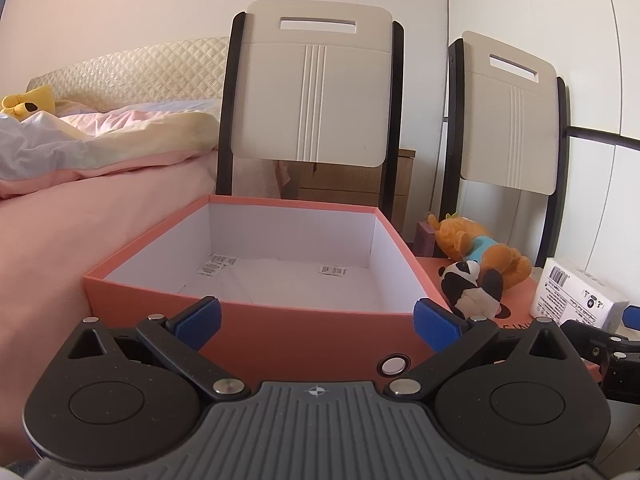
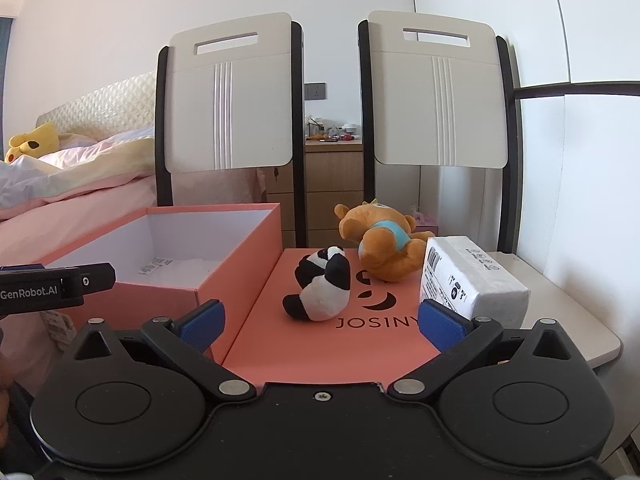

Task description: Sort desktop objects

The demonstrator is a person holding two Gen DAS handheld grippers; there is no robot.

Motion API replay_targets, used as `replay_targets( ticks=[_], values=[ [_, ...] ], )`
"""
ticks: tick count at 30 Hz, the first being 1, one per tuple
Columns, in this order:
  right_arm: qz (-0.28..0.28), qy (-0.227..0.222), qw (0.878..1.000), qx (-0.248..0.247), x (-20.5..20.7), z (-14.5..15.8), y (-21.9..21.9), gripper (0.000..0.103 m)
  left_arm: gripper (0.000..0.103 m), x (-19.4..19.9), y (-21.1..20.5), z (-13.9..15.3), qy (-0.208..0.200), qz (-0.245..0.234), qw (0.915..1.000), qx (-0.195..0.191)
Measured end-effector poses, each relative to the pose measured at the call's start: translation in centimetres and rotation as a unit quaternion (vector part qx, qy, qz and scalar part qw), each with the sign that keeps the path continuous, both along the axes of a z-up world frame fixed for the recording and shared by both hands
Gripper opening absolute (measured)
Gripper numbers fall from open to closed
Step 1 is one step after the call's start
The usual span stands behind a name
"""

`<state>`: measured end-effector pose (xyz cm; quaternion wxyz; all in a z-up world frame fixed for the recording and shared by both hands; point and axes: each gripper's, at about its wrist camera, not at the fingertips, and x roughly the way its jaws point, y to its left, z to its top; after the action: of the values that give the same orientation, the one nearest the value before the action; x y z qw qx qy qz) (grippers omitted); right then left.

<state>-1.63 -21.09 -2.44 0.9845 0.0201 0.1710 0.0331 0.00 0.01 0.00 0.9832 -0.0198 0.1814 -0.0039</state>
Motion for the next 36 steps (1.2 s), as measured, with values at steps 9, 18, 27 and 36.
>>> replay_targets(
  ticks=[9,18,27,36],
  values=[
    [-0.003,-0.001,1.000,-0.001,-0.1,0.0,0.1,0.102,0.103,0.0,0.3,-0.1,-0.002,-0.001,1.0000,-0.007],
    [-0.002,-0.002,1.000,-0.003,0.0,0.0,0.3,0.102,0.103,-0.1,0.3,0.1,-0.002,-0.004,1.0000,-0.003],
    [-0.003,-0.004,1.000,-0.004,-0.1,0.1,0.6,0.102,0.103,0.0,0.3,0.1,0.000,-0.003,1.0000,-0.005],
    [-0.002,-0.006,1.000,-0.003,-0.2,0.2,0.6,0.102,0.103,0.0,0.1,0.0,0.002,-0.005,1.0000,-0.006]
  ],
)
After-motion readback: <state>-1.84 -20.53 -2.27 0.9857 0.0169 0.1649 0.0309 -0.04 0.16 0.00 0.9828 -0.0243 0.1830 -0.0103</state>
